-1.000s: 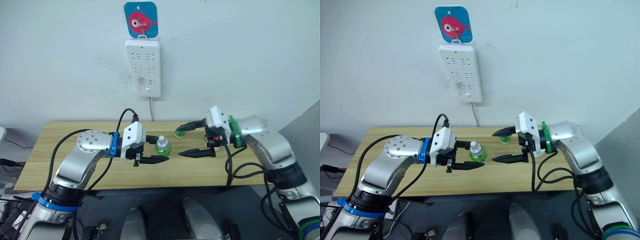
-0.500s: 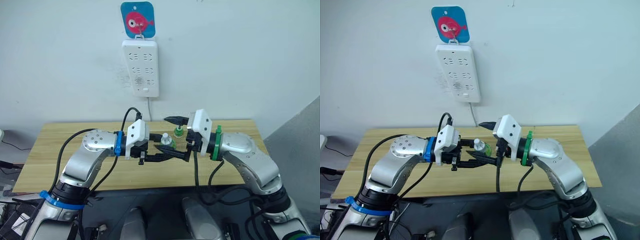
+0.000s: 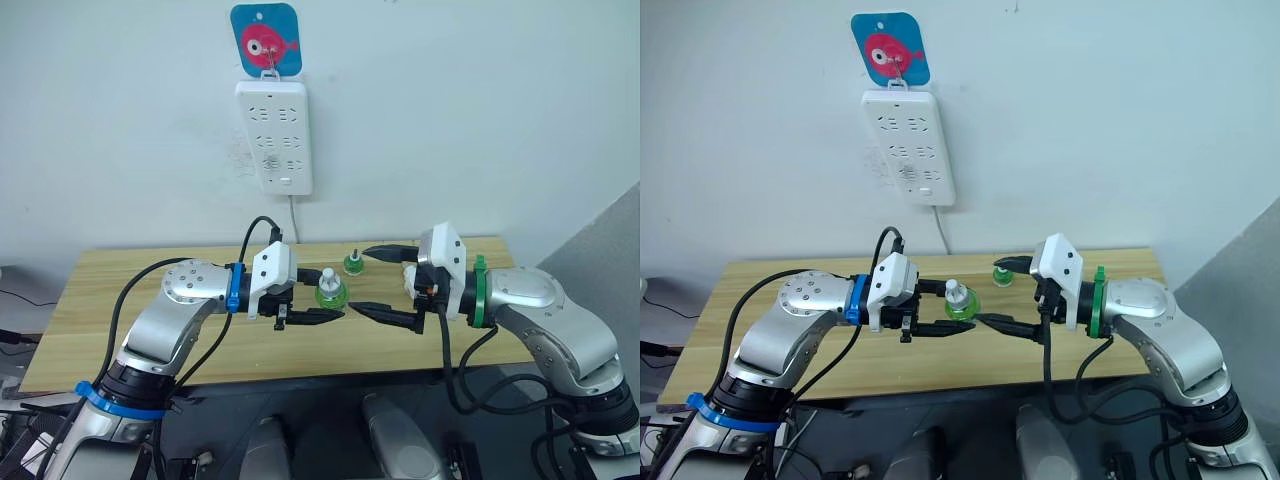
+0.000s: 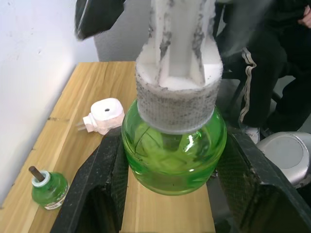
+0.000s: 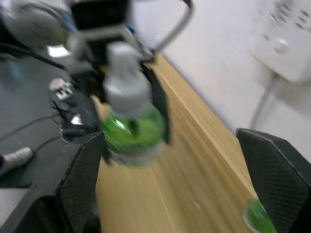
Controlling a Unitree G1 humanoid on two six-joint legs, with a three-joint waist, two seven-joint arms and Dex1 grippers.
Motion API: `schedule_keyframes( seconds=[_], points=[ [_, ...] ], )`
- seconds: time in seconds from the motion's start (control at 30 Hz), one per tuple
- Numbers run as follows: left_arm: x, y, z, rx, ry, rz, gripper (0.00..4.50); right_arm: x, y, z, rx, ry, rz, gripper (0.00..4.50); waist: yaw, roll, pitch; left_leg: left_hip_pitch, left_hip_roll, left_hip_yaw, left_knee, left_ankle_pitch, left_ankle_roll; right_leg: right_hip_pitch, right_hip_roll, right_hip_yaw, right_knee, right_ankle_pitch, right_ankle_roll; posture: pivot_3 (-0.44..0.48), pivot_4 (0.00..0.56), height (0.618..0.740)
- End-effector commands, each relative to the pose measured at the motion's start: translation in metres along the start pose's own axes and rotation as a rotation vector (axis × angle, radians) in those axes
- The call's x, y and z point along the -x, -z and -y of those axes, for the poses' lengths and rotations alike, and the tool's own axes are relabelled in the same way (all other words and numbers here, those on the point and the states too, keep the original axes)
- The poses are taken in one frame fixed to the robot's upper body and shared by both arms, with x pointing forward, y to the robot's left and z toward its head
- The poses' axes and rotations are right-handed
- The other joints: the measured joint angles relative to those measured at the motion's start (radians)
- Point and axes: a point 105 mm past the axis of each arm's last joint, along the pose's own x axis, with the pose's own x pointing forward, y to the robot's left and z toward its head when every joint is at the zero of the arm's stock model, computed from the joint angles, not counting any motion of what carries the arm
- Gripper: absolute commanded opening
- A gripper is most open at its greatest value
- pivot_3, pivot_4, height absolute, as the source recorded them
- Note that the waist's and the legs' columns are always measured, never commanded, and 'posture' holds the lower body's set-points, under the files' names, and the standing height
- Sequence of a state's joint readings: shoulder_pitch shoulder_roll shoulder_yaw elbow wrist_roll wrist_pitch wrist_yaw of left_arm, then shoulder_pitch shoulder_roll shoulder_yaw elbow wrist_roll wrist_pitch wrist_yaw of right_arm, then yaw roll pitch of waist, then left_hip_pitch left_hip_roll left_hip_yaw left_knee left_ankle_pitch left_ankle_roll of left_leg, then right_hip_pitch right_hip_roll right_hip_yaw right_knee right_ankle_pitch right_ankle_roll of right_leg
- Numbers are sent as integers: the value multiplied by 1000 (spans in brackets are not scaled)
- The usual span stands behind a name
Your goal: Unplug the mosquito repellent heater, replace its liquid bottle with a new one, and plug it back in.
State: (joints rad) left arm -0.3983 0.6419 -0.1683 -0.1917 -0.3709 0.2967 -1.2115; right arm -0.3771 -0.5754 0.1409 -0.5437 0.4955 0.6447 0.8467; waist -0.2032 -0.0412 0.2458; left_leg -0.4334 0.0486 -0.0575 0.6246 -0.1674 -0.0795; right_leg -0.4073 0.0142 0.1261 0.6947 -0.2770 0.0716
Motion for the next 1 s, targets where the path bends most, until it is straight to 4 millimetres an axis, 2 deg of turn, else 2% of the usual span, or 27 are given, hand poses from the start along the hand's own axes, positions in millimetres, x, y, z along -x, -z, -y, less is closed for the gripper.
schedule_keyframes(
  seconds=[0.03, 0.17, 0.3, 0.53, 0.67, 0.8, 1.0],
  points=[
    [-2, -5, 2, -48, 14, 8, 2238, -30, -16, -6, 47, 28, 79, 4500, -6, 0, 0, 0, 0, 0, 0, 0, 0, 0, 0, 0, -1, 0, 0, -225, 185, 733],
    [-4, -5, 3, -60, 24, 8, 2238, -45, -17, 3, 102, 84, 75, 4500, -9, 0, 0, 0, 0, 0, 0, 0, 0, 0, -1, 0, -1, 0, 0, -220, 185, 733],
    [-5, -5, 3, -63, 22, 8, 2238, -43, -18, 7, 92, 102, 78, 4500, -5, 0, 0, -3, -1, 0, 0, 0, 0, 0, -2, 0, -6, 0, 0, -217, 184, 733],
    [-2, -2, 4, -61, 10, -4, 2238, -4, -5, 11, 28, 63, -7, 4500, 6, 0, 0, -2, -1, 0, -2, 0, 0, 0, -2, 0, -7, 0, 0, -218, 191, 733],
    [1, 1, 3, -62, 5, -12, 2238, 10, -6, 7, 22, 20, -26, 4500, 5, 0, 0, -2, -1, 1, -1, 0, 0, 0, -2, 0, -7, 0, 0, -221, 193, 733],
    [1, 3, 3, -64, 10, -22, 2238, 2, -18, -8, 8, -62, 25, 4500, 1, 0, 0, -1, 0, 1, -1, 0, 0, 0, -1, 1, -6, 0, 0, -225, 194, 733],
    [0, 4, 4, -69, 25, -29, 2238, -19, -21, -16, -19, -95, 44, 4500, 1, 0, 0, -1, 0, 2, -1, 0, 0, 1, -1, 1, -7, 0, 0, -229, 195, 733]
  ],
)
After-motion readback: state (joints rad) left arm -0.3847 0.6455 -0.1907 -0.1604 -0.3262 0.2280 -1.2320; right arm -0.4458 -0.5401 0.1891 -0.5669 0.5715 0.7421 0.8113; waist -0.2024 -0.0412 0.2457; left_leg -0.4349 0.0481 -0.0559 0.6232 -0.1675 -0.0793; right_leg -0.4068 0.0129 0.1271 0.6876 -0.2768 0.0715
